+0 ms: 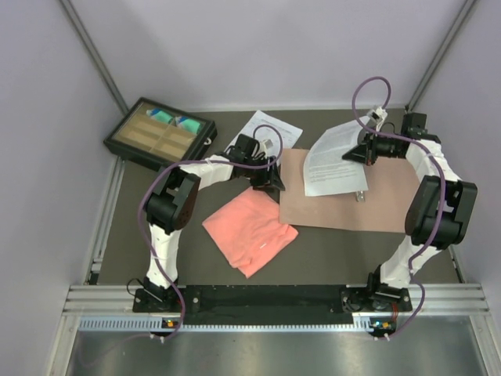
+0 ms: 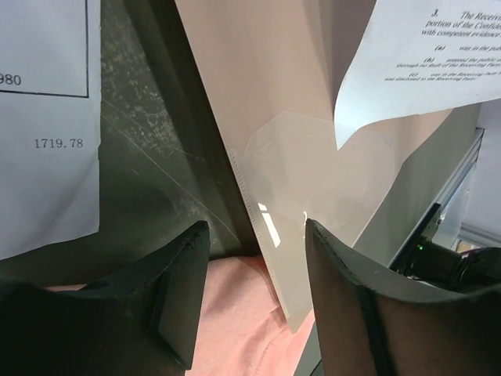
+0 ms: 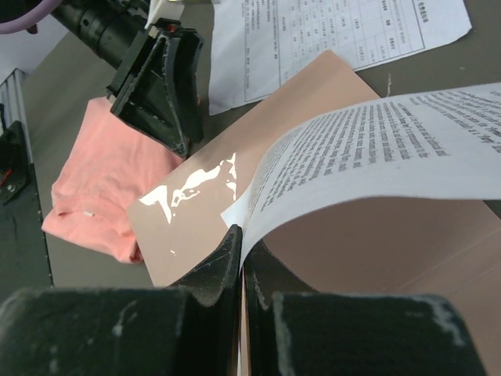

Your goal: Put the files into the folder

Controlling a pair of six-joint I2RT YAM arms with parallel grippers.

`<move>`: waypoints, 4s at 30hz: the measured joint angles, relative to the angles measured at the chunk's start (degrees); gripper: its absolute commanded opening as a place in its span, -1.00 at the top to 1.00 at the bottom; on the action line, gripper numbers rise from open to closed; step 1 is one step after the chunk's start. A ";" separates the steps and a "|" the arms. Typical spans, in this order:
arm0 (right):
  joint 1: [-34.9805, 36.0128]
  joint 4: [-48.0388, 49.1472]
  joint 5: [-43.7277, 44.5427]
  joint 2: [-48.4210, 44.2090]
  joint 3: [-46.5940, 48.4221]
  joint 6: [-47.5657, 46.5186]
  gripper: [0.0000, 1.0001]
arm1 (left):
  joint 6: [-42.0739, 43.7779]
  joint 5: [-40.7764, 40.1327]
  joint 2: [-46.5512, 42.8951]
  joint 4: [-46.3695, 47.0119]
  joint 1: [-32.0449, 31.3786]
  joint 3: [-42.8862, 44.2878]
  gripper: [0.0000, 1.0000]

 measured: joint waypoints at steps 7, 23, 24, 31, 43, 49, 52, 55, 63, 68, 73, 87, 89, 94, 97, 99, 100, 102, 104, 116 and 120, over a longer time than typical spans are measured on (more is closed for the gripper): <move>0.02 -5.99 -3.65 0.07 0.48 -3.91 1.00 | -1.40 1.95 0.39 1.62 -0.11 0.00 -0.13; 0.83 -4.76 7.32 2.86 1.27 6.97 1.00 | -4.02 3.96 1.79 4.37 -0.79 0.00 0.05; 0.85 -4.09 8.22 3.17 0.96 7.98 1.00 | -4.11 4.07 1.79 4.44 -0.79 0.00 0.05; 1.55 -1.77 13.53 5.31 -0.87 13.42 1.00 | -4.50 4.33 1.79 4.94 -0.79 0.00 0.08; 4.00 2.82 18.05 5.70 -7.39 21.53 0.66 | -5.60 5.16 1.79 6.34 -0.79 0.00 0.09; 4.00 4.57 24.22 5.68 -9.90 25.14 0.35 | -5.79 5.20 1.79 6.88 -0.79 -0.02 0.06; 4.00 4.57 27.96 5.57 -9.99 25.81 0.23 | -5.79 5.22 1.79 6.99 -0.79 -0.02 0.06; 4.00 4.79 31.15 4.98 -10.58 26.21 0.31 | -5.79 5.35 1.79 7.10 -0.79 -0.04 0.06; 4.02 5.73 32.41 4.39 -11.39 27.45 1.00 | -5.84 5.40 1.79 7.48 -0.79 -0.81 0.14; 5.05 7.74 29.92 4.31 -13.22 28.89 1.00 | -5.99 5.40 1.79 7.78 -0.81 -0.83 0.14; 7.15 10.27 27.89 4.31 -14.08 30.99 1.00 | -6.03 5.40 1.79 8.07 -1.07 -0.83 0.14; 7.65 11.17 33.68 -0.39 -17.44 33.73 0.62 | -5.92 5.35 1.79 8.02 -1.53 -0.83 0.14; 7.63 10.51 34.95 -1.53 -17.53 32.96 0.82 | -5.92 5.38 1.79 8.02 -1.53 -0.83 0.14; 7.58 9.62 36.11 -2.73 -19.04 32.00 1.00 | -5.92 5.35 1.79 8.02 -1.53 -0.90 0.13; 7.48 9.38 36.09 -2.73 -20.55 32.02 1.00 | -5.92 5.38 1.79 8.09 -1.53 -1.22 0.13; 7.17 9.62 36.09 -2.80 -21.86 32.33 1.00 | -5.92 5.40 1.79 8.07 -1.53 -1.73 0.10; 6.88 9.90 36.00 -2.89 -22.73 32.74 1.00 | -5.95 5.40 1.79 8.07 -1.53 -2.03 0.09; 6.23 10.34 35.65 -3.06 -24.15 33.75 1.00 | -6.01 5.51 1.79 8.15 -1.53 -2.64 0.09; 5.75 10.51 34.88 -3.10 -25.05 34.60 1.00 | -6.23 5.66 1.79 8.52 -1.53 -3.19 0.09; 4.55 17.51 30.77 -4.37 -29.29 41.16 1.00 | -7.58 5.92 1.70 11.13 -1.53 -4.96 0.24; 4.07 18.45 30.58 -4.57 -29.29 42.10 1.00 | -7.67 6.08 1.68 11.45 -1.53 -5.18 0.23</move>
